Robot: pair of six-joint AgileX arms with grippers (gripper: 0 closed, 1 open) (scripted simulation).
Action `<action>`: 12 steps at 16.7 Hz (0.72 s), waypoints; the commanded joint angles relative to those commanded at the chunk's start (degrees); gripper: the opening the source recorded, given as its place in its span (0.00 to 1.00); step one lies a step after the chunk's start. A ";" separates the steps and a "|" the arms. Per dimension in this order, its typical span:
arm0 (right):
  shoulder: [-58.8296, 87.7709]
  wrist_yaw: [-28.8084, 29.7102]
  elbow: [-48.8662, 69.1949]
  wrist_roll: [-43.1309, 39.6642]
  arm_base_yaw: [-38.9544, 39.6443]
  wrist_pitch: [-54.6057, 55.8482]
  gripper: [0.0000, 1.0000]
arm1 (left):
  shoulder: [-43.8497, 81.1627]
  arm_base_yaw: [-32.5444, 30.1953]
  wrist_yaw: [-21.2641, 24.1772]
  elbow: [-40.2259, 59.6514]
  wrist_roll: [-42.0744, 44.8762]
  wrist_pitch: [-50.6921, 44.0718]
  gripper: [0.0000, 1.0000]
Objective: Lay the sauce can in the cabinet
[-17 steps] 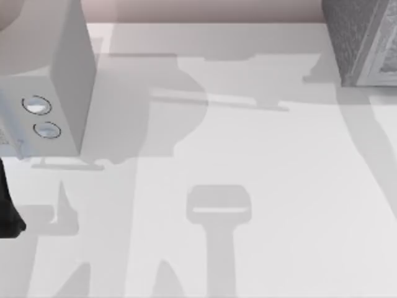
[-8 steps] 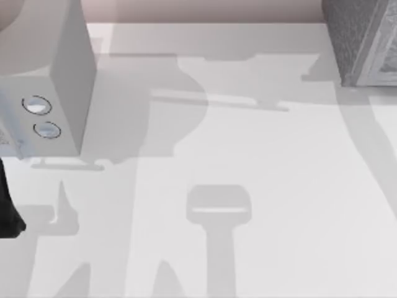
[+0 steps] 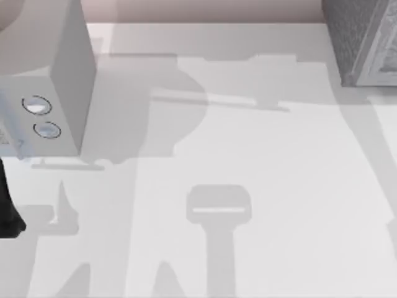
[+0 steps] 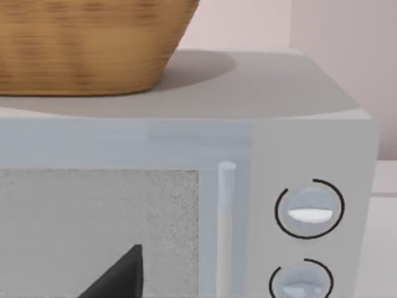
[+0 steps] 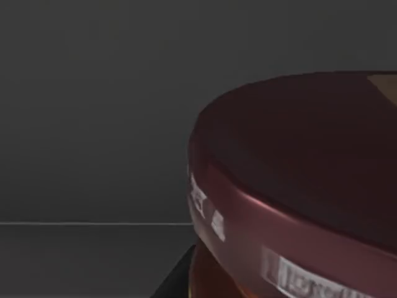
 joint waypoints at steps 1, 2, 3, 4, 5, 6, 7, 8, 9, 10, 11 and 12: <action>1.21 -0.20 1.17 -0.05 -0.20 0.27 0.00 | 0.00 0.00 0.00 0.00 0.00 0.00 1.00; 2.42 -0.38 2.40 -0.11 -0.42 0.56 0.00 | 0.00 0.00 0.00 0.00 0.00 0.00 1.00; 3.64 -0.56 3.63 -0.18 -0.65 0.88 0.00 | 0.00 0.00 0.00 0.00 0.00 0.00 1.00; 4.88 -0.75 4.84 -0.23 -0.89 1.20 0.00 | 0.00 0.00 0.00 0.00 0.00 0.00 1.00; 6.12 -0.96 5.99 -0.26 -1.09 1.47 0.00 | 0.00 0.00 0.00 0.00 0.00 0.00 1.00; 7.31 -1.17 7.09 -0.27 -1.26 1.68 0.00 | 0.00 0.00 0.00 0.00 0.00 0.00 1.00; 8.54 -1.38 8.18 -0.26 -1.43 1.85 0.00 | 0.00 0.00 0.00 0.00 0.00 0.00 1.00; 9.96 -1.59 9.33 -0.24 -1.64 2.02 0.00 | 0.00 0.00 0.00 0.00 0.00 0.00 1.00; 11.58 -1.80 10.54 -0.22 -1.89 2.24 0.00 | 0.00 0.00 0.00 0.00 0.00 0.00 1.00; 13.25 -2.05 11.77 -0.19 -2.17 2.49 0.00 | 0.00 0.00 0.00 0.00 0.00 0.00 1.00; 14.81 -2.33 12.96 -0.17 -2.45 2.77 0.00 | 0.00 0.00 0.00 0.00 0.00 0.00 1.00; 16.10 -2.58 14.05 -0.15 -2.71 3.04 0.00 | 0.00 0.00 0.00 0.00 0.00 0.00 1.00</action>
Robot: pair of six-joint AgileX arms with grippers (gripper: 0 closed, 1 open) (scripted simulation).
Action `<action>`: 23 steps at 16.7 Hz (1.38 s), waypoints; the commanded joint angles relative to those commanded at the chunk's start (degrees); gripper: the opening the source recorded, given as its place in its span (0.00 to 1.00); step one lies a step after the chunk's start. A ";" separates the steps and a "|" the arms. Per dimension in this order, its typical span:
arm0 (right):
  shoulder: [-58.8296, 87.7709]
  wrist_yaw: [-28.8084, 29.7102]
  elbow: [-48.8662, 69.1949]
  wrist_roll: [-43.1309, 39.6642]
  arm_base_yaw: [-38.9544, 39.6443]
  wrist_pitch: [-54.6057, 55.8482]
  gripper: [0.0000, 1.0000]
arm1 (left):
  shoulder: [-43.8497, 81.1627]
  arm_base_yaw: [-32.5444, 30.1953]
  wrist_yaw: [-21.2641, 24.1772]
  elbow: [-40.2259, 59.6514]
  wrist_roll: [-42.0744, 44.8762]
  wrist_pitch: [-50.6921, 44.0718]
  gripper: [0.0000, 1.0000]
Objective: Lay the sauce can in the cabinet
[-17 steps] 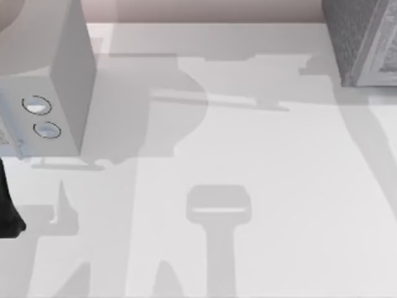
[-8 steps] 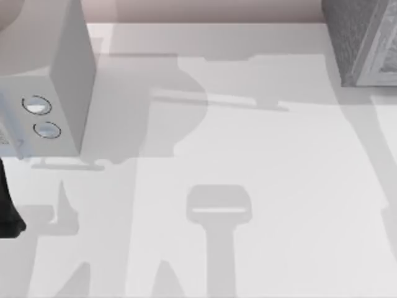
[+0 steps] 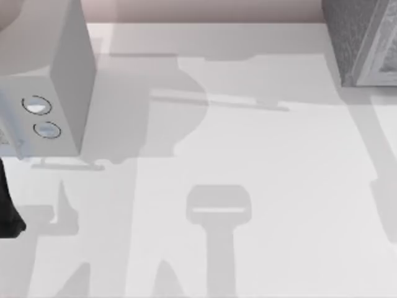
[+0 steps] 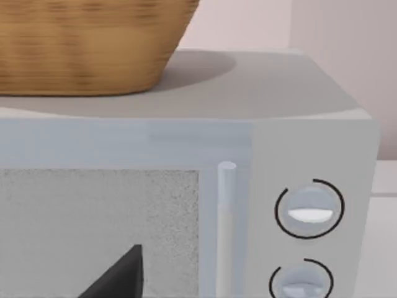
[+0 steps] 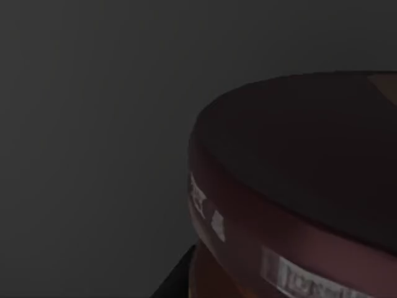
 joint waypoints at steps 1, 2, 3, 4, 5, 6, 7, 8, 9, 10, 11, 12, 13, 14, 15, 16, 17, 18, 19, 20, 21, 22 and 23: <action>1.00 -0.19 0.86 0.01 -0.21 0.23 0.00 | 0.00 0.00 0.00 0.00 0.00 0.00 1.00; 1.61 -0.29 1.39 0.02 -0.33 0.36 0.00 | 0.00 0.00 0.00 0.00 0.00 0.00 1.00; 1.74 -0.32 1.52 0.03 -0.35 0.39 0.00 | 0.00 0.00 0.00 0.00 0.00 0.00 1.00; 1.74 -0.32 1.52 0.03 -0.35 0.39 0.00 | 0.00 0.00 0.00 0.00 0.00 0.00 1.00; 1.74 -0.32 1.52 0.03 -0.35 0.39 0.00 | 0.00 0.00 0.00 0.00 0.00 0.00 1.00; 1.74 -0.32 1.52 0.03 -0.35 0.39 0.00 | 0.00 0.00 0.00 0.00 0.00 0.00 1.00; 1.74 -0.32 1.52 0.03 -0.35 0.39 0.08 | 0.00 0.00 0.00 0.00 0.00 0.00 1.00; 1.74 -0.32 1.52 0.03 -0.35 0.39 0.15 | 0.00 0.00 0.00 0.00 0.00 0.00 1.00; 1.74 -0.32 1.52 0.03 -0.35 0.39 0.23 | 0.00 0.00 0.00 0.00 0.00 0.00 1.00; 1.74 -0.32 1.52 0.03 -0.35 0.39 0.30 | 0.00 0.00 0.00 0.00 0.00 0.00 1.00; 1.74 -0.32 1.52 0.03 -0.35 0.39 0.38 | 0.00 0.00 0.00 0.00 0.00 0.00 1.00; 1.74 -0.32 1.52 0.03 -0.35 0.39 0.45 | 0.00 0.00 0.00 0.00 0.00 0.00 1.00; 1.74 -0.32 1.52 0.03 -0.35 0.39 0.53 | 0.00 0.00 0.00 0.00 0.00 0.00 1.00; 1.74 -0.32 1.52 0.03 -0.35 0.39 0.60 | 0.00 0.00 0.00 0.00 0.00 0.00 1.00; 1.74 -0.32 1.52 0.03 -0.35 0.39 0.68 | 0.00 0.00 0.00 0.00 0.00 0.00 1.00; 1.74 -0.32 1.52 0.03 -0.35 0.39 0.75 | 0.00 0.00 0.00 0.00 0.00 0.00 1.00; 1.74 -0.32 1.52 0.03 -0.35 0.39 0.83 | 0.00 0.00 0.00 0.00 0.00 0.00 1.00; 1.74 -0.32 1.52 0.03 -0.35 0.39 0.90 | 0.00 0.00 0.00 0.00 0.00 0.00 1.00; 1.74 -0.32 1.52 0.03 -0.35 0.39 0.98 | 0.00 0.00 0.00 0.00 0.00 0.00 1.00; 1.74 -0.32 1.52 0.03 -0.35 0.39 1.00 | 0.00 0.00 0.00 0.00 0.00 0.00 1.00; 1.74 -0.32 1.52 0.03 -0.35 0.39 1.00 | 0.00 0.00 0.00 0.00 0.00 0.00 1.00; 1.74 -0.32 1.52 0.03 -0.35 0.39 1.00 | 0.00 0.00 0.00 0.00 0.00 0.00 1.00; 1.74 -0.32 1.52 0.03 -0.35 0.39 1.00 | 0.00 0.00 0.00 0.00 0.00 0.00 1.00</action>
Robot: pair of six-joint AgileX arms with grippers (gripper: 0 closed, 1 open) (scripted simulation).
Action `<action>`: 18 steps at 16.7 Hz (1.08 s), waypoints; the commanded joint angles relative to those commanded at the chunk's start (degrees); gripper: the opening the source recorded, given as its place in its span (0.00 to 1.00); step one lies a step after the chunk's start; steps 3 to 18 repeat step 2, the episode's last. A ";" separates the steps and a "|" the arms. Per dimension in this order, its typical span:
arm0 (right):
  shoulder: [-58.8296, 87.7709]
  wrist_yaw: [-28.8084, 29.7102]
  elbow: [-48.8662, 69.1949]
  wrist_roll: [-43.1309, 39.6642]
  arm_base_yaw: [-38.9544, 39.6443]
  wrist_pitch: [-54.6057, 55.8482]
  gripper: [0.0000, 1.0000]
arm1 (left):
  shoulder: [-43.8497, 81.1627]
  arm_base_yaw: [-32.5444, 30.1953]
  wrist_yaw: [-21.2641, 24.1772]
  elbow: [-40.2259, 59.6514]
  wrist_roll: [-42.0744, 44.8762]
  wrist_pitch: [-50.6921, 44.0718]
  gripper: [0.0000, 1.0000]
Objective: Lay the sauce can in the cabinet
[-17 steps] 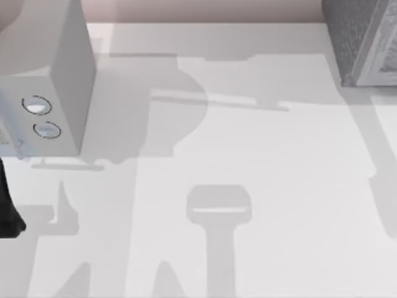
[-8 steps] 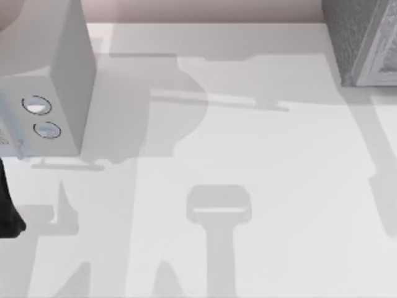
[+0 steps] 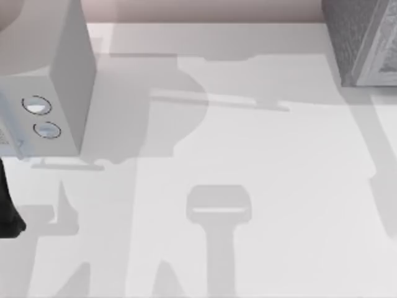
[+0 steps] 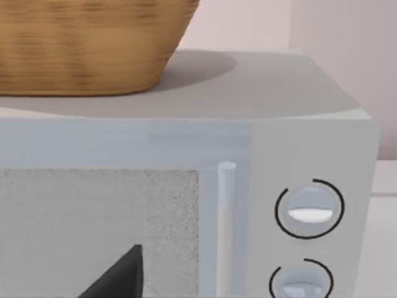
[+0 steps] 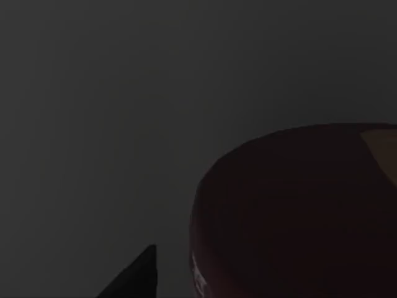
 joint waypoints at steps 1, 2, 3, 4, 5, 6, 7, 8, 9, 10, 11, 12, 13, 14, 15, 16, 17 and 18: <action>0.00 0.00 0.00 0.00 0.00 0.00 1.00 | 0.00 0.00 0.00 0.00 0.00 0.00 1.00; 0.00 0.00 0.00 0.00 0.00 0.00 1.00 | 0.00 0.00 0.00 0.00 0.00 0.00 1.00; 0.00 0.00 0.00 0.00 0.00 0.00 1.00 | 0.00 0.00 0.00 0.00 0.00 0.00 1.00; 0.00 0.00 0.00 0.00 0.00 0.00 1.00 | 0.00 0.00 0.00 0.00 0.00 0.00 1.00; 0.00 0.00 0.00 0.00 0.00 0.00 1.00 | 0.00 0.00 0.00 0.00 0.00 0.00 1.00; 0.00 0.00 0.00 0.00 0.00 0.00 1.00 | 0.00 0.00 0.00 0.00 0.00 0.00 1.00; 0.00 0.00 0.00 0.00 0.00 0.00 1.00 | 0.00 0.00 0.00 0.00 0.00 0.00 1.00; 0.00 0.00 0.00 0.00 0.00 0.00 1.00 | 0.00 0.00 0.00 0.00 0.00 0.00 1.00; 0.00 0.00 0.00 0.00 0.00 0.00 1.00 | 0.00 0.00 0.00 0.00 0.00 0.00 1.00; 0.00 0.00 0.00 0.00 0.00 0.00 1.00 | 0.00 0.00 0.00 0.00 0.00 0.00 1.00; 0.00 0.00 0.00 0.00 0.00 0.00 1.00 | 0.00 0.00 0.00 0.00 0.00 0.00 1.00; 0.00 0.00 0.00 0.00 0.00 0.00 1.00 | 0.00 0.00 0.00 0.00 0.00 0.00 1.00; 0.00 0.00 0.00 0.00 0.00 0.00 1.00 | 0.00 0.00 0.00 0.00 0.00 0.00 1.00; 0.00 0.00 0.00 0.00 0.00 0.00 1.00 | 0.00 0.00 0.00 0.00 0.00 0.00 1.00; 0.00 0.00 0.00 0.00 0.00 0.00 1.00 | 0.00 0.00 0.00 0.00 0.00 0.00 1.00; 0.00 0.00 0.00 0.00 0.00 0.00 1.00 | 0.00 0.00 0.00 0.00 0.00 0.00 1.00; 0.00 0.00 0.00 0.00 0.00 0.00 1.00 | 0.00 0.00 0.00 0.00 0.00 0.00 1.00; 0.00 0.00 0.00 0.00 0.00 0.00 1.00 | 0.00 0.00 0.00 0.00 0.00 0.00 1.00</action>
